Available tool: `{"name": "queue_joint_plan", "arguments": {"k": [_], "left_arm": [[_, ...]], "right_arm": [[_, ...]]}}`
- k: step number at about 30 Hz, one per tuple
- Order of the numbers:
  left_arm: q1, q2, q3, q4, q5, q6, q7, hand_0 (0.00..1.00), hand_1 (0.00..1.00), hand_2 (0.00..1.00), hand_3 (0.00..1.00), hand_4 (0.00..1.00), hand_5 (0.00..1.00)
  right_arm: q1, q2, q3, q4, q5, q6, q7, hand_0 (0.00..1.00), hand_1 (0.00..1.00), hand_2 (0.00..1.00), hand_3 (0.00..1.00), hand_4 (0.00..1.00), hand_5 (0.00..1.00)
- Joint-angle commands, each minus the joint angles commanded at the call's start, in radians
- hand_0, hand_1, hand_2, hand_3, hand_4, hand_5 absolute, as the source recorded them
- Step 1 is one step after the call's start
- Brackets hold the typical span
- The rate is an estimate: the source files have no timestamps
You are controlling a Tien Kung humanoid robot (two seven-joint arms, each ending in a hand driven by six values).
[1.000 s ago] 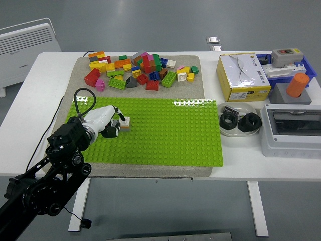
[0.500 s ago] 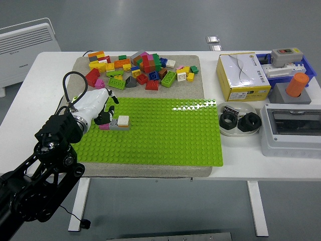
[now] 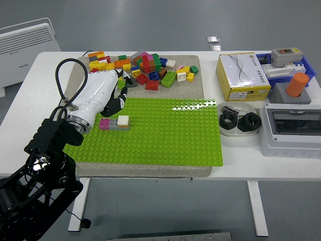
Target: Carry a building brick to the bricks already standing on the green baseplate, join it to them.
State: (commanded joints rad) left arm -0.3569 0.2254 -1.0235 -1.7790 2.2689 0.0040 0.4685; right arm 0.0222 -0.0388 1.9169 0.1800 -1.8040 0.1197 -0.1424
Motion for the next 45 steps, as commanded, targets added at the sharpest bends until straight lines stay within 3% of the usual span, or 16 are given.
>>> {"name": "queue_joint_plan", "arguments": {"k": [5,9,20,27,34,40,45], "left_arm": [[-0.001,0.032,-0.082,0.000,0.000,0.035,-0.058,0.238,0.014,0.074,0.566,0.395,0.002],[0.015,0.043,-0.125,0.000,-0.005,0.050,-0.102,0.238,0.014,0.074,0.566,0.395,0.002],[0.044,0.073,-0.119,0.002,-0.023,0.072,-0.141,0.238,0.018,0.075,0.561,0.384,0.002],[0.056,0.057,-0.119,0.042,-0.044,0.098,-0.170,0.239,0.017,0.075,0.559,0.381,0.002],[0.009,0.042,-0.099,0.129,-0.106,0.151,-0.227,0.238,0.017,0.074,0.557,0.374,0.002],[0.050,0.016,-0.096,0.173,-0.178,0.177,-0.266,0.239,0.017,0.072,0.554,0.371,0.002],[0.071,-0.010,-0.061,0.196,-0.280,0.224,-0.316,0.238,0.017,0.072,0.553,0.367,0.002]], "right_arm": [[0.006,-0.011,0.009,0.000,0.018,0.011,0.006,0.602,0.600,0.702,0.707,0.873,0.998],[0.007,-0.010,0.042,0.000,-0.008,0.018,0.009,0.602,0.600,0.702,0.707,0.873,0.998],[0.018,0.009,0.352,0.000,-0.332,0.064,0.048,0.597,0.601,0.704,0.737,0.861,0.998],[0.016,0.008,0.340,0.000,-0.318,0.053,0.040,0.596,0.602,0.720,0.758,0.858,0.998],[0.013,-0.003,0.247,0.000,-0.218,0.047,0.034,0.597,0.604,0.707,0.741,0.865,0.998],[0.006,0.007,0.155,0.000,-0.124,0.030,0.021,0.602,0.605,0.709,0.740,0.865,0.998],[-0.005,0.011,0.067,0.000,-0.056,0.005,0.010,0.605,0.615,0.716,0.739,0.868,0.998]]}}
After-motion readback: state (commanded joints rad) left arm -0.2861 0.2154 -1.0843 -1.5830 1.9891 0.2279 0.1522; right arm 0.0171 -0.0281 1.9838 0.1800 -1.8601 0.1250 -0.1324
